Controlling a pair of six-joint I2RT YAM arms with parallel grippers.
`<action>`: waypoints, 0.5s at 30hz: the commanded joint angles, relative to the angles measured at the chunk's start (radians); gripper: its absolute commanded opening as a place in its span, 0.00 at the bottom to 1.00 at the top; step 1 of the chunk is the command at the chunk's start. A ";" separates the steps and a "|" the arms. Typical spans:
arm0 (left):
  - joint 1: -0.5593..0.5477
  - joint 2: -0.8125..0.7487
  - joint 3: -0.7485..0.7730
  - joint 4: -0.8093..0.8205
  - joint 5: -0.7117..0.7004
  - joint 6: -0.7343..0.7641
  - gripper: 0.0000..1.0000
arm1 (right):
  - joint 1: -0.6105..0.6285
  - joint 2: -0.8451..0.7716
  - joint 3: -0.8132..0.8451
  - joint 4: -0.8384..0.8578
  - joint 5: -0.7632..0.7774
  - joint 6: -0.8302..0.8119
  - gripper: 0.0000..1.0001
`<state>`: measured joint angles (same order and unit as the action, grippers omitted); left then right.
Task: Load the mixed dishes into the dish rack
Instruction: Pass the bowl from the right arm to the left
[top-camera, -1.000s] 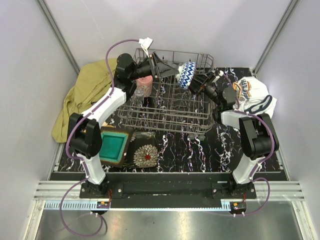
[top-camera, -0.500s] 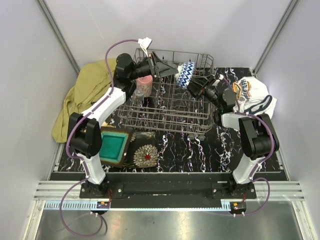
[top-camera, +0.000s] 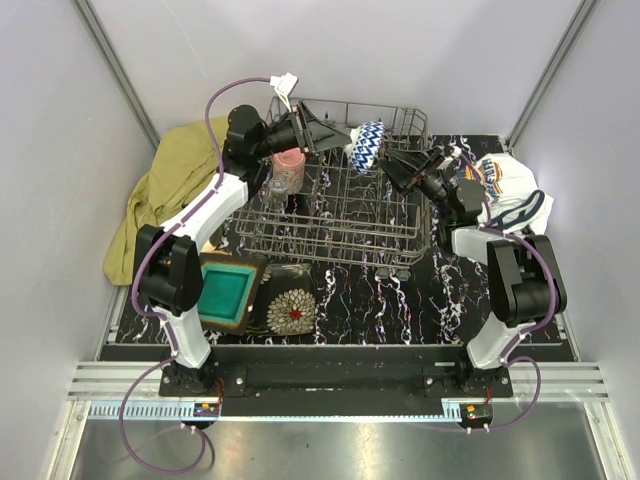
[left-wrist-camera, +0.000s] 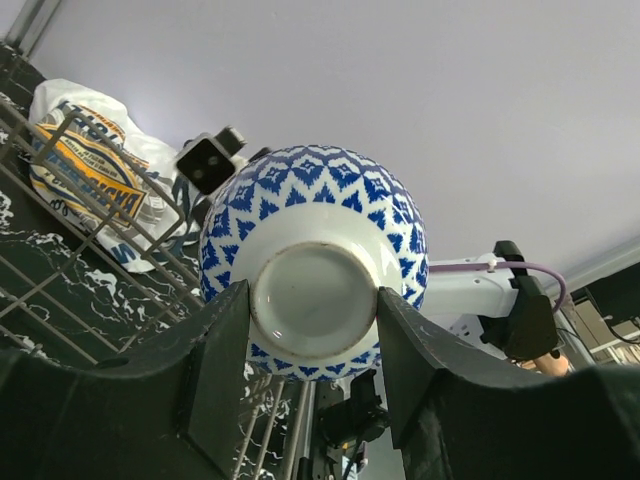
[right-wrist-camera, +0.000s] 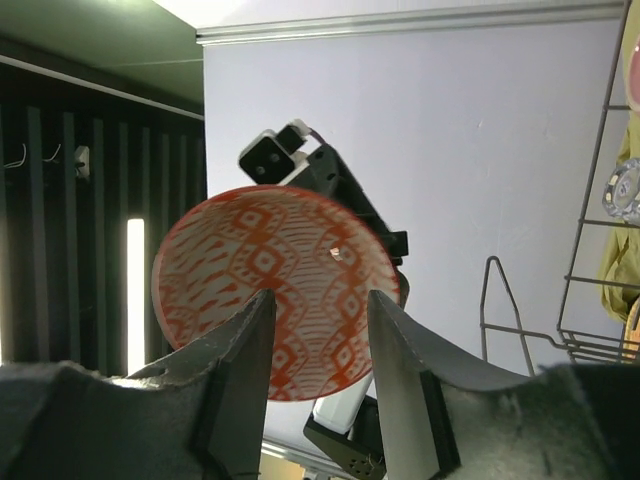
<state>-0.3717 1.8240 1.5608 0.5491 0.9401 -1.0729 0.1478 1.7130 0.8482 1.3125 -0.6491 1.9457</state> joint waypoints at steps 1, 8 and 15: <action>0.005 0.001 0.056 -0.041 -0.007 0.080 0.00 | -0.060 -0.087 -0.023 0.197 -0.027 -0.001 0.50; 0.005 0.017 0.120 -0.244 -0.041 0.229 0.00 | -0.142 -0.144 -0.049 0.189 -0.069 -0.001 0.50; 0.005 0.063 0.162 -0.308 -0.057 0.272 0.00 | -0.218 -0.182 -0.063 0.185 -0.099 0.006 0.50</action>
<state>-0.3698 1.8748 1.6524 0.2512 0.9092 -0.8543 -0.0349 1.5837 0.7967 1.3128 -0.7044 1.9461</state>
